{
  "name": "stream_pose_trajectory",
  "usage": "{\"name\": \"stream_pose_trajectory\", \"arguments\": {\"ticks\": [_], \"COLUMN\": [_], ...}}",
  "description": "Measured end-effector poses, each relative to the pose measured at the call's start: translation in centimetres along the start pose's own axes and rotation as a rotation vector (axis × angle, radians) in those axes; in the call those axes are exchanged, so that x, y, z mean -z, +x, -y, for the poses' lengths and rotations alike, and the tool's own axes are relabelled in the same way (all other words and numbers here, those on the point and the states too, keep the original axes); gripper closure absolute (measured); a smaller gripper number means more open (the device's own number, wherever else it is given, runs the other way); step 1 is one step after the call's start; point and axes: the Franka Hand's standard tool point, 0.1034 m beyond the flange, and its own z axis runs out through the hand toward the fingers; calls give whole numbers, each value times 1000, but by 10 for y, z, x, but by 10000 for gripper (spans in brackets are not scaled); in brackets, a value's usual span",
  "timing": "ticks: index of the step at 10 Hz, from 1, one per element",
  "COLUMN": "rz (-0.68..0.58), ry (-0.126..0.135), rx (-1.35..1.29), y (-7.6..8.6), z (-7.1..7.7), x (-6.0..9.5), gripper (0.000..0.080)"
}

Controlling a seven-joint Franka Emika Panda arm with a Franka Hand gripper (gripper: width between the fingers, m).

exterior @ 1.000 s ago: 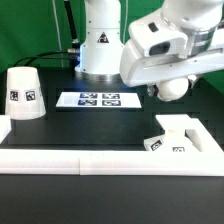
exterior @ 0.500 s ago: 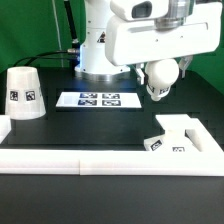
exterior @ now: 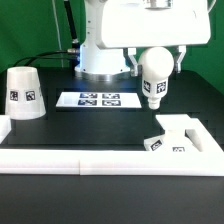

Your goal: Assemble lamp

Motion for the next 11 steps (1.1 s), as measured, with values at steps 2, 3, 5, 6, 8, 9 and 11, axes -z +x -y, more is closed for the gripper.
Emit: {"name": "stream_pose_trajectory", "arguments": {"ticks": [2, 3, 5, 6, 8, 9, 11], "rz": [-103, -84, -92, -77, -83, -77, -77], "ry": [-47, -37, -34, -21, -17, -16, -16], "rx": [85, 96, 106, 104, 105, 104, 104], "y": [-3, 1, 22, 31, 43, 40, 40], "z": [-3, -2, -4, 1, 3, 3, 3], "x": [-6, -6, 0, 1, 4, 2, 2], "gripper": [223, 223, 223, 223, 223, 223, 223]}}
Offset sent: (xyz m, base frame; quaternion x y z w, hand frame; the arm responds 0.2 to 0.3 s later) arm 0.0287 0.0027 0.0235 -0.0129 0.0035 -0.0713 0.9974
